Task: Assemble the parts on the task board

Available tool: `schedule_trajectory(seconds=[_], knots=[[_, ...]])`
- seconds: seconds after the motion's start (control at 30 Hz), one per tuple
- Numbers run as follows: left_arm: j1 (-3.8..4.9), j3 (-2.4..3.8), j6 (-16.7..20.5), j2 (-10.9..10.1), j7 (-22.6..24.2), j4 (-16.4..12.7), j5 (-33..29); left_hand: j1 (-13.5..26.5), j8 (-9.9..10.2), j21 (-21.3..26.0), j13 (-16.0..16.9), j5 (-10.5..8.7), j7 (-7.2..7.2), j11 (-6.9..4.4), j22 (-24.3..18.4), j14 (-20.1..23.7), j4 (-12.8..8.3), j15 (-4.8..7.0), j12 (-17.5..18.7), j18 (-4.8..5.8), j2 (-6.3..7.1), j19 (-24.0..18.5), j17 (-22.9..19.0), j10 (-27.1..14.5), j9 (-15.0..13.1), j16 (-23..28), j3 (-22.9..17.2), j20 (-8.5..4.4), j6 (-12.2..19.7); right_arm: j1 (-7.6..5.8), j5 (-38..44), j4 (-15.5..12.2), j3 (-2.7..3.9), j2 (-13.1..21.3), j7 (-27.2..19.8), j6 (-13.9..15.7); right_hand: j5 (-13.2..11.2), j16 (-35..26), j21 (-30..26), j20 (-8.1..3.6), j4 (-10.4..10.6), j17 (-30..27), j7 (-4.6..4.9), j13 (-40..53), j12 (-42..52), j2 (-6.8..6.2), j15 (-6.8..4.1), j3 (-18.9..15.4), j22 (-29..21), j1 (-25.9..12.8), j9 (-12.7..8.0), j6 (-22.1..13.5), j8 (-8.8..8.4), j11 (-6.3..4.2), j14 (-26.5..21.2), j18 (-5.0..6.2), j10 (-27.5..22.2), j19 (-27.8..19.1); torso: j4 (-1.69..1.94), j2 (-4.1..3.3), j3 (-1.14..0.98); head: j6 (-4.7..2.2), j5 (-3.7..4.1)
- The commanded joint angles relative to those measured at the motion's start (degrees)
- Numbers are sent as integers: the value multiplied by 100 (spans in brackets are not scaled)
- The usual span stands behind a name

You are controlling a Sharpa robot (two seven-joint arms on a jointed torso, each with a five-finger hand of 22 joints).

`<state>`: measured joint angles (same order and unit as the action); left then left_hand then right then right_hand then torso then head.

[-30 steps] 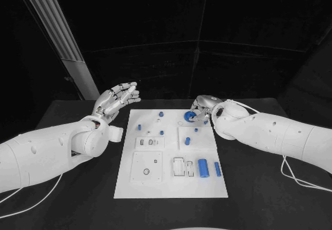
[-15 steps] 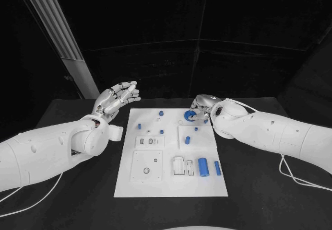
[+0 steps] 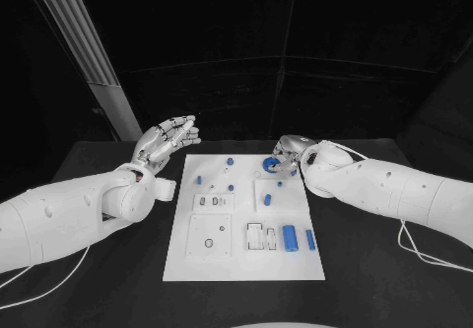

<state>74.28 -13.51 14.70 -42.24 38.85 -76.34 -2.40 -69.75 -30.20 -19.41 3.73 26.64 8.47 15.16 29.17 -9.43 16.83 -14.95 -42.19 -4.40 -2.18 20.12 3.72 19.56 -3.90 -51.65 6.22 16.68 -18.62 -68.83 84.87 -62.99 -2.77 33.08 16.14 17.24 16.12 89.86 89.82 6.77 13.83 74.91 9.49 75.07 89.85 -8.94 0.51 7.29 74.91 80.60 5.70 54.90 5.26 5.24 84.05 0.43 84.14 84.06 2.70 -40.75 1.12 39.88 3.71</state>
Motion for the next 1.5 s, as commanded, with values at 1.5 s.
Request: schedule_trajectory(seconds=[1.5], knots=[[8,3,-69,-31,1175,-20,35,-16,-26,-2,-4,29,854,1,-10,31,-6,0,14,-50,-71,-65,-4,-62,3,25,29,-1,48,12,-477,-341,1,117,-508,749,566,14,18,33,-547,1509,-92,1493,15,370,15,581,1509,105,126,550,208,-39,595,-43,586,594,-6,5,3,12,-40]])
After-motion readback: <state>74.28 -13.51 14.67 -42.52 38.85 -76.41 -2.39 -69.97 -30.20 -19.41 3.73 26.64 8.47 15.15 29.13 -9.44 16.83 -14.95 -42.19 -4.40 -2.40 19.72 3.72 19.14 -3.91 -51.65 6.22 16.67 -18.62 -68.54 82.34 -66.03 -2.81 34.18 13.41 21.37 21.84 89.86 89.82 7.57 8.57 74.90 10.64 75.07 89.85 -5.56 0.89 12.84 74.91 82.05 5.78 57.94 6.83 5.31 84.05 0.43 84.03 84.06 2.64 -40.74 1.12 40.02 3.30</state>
